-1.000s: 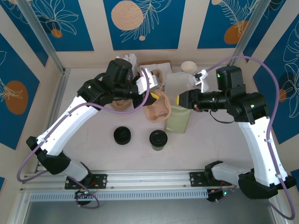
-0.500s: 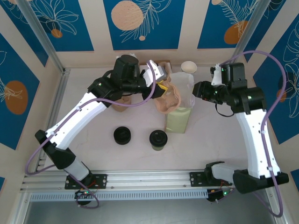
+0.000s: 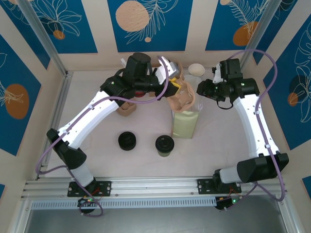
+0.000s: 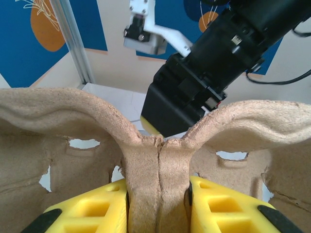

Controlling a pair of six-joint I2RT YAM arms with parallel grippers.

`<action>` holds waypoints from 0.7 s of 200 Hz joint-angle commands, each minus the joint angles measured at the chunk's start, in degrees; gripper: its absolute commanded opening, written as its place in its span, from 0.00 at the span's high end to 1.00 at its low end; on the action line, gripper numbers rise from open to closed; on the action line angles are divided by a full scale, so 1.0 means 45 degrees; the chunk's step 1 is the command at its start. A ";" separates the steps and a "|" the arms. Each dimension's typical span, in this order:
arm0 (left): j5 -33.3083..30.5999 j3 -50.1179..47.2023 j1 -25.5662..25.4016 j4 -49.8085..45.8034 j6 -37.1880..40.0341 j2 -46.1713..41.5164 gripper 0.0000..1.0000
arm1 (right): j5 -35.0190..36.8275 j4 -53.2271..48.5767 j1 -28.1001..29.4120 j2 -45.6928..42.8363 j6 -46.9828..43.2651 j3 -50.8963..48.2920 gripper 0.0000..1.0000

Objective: Pack the takeout coffee

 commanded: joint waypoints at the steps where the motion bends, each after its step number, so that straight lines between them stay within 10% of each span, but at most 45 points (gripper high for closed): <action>1: 0.0394 0.0591 -0.0049 0.0584 -0.0312 0.0290 0.71 | -0.0480 0.0277 -0.0058 0.0347 -0.0238 -0.0170 0.55; 54: 0.0454 0.0934 -0.0042 0.0551 -0.0400 0.0593 0.71 | -0.0770 0.0433 -0.0075 0.1004 -0.0226 -0.0270 0.61; 114: 0.0908 0.1005 -0.0049 0.0850 -0.0894 0.0837 0.71 | -0.0461 0.0163 -0.0058 0.0539 -0.0853 0.0174 1.00; 140: 0.1327 0.1009 -0.0042 0.1051 -0.1227 0.0982 0.71 | -0.0385 0.0125 -0.0038 -0.0100 -0.1323 0.0218 1.00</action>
